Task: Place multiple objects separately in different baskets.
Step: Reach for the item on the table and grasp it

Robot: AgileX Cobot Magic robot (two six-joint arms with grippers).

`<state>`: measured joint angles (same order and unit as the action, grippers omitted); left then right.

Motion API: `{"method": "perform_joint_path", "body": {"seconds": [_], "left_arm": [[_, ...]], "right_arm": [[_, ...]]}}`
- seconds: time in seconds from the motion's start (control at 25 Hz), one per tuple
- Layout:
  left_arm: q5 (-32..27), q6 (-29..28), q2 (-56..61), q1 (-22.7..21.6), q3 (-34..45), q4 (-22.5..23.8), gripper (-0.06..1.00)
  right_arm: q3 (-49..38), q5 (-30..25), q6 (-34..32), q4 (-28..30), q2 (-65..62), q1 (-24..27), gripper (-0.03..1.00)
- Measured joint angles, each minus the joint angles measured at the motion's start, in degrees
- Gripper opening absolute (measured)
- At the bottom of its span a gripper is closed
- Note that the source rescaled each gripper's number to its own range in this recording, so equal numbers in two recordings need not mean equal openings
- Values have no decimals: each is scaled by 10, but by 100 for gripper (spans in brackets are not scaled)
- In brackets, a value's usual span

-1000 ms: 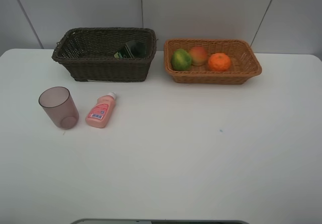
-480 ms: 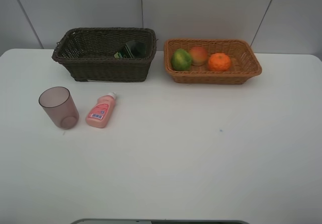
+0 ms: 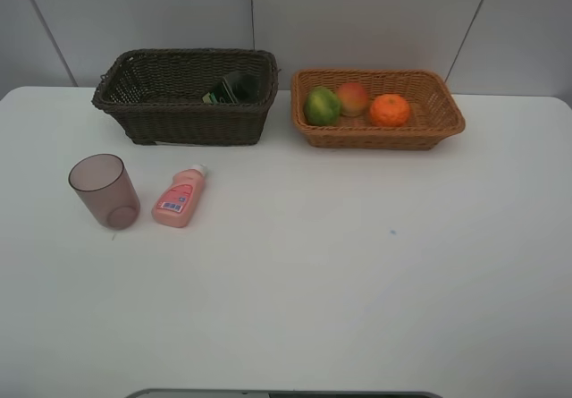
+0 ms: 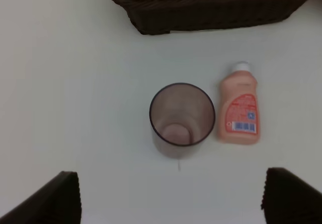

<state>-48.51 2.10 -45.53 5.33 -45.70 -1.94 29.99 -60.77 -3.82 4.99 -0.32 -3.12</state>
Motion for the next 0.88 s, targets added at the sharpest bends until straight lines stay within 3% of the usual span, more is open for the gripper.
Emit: {"method": "perform_joint_path", "body": {"seconds": [0.48, 0.88], "left_arm": [[107, 1, -212, 64, -7, 12, 92], [157, -9, -289, 67, -7, 38, 99]], "right_arm": [[0, 0, 0, 0, -1, 0, 64], [0, 0, 0, 0, -1, 0, 64]]}}
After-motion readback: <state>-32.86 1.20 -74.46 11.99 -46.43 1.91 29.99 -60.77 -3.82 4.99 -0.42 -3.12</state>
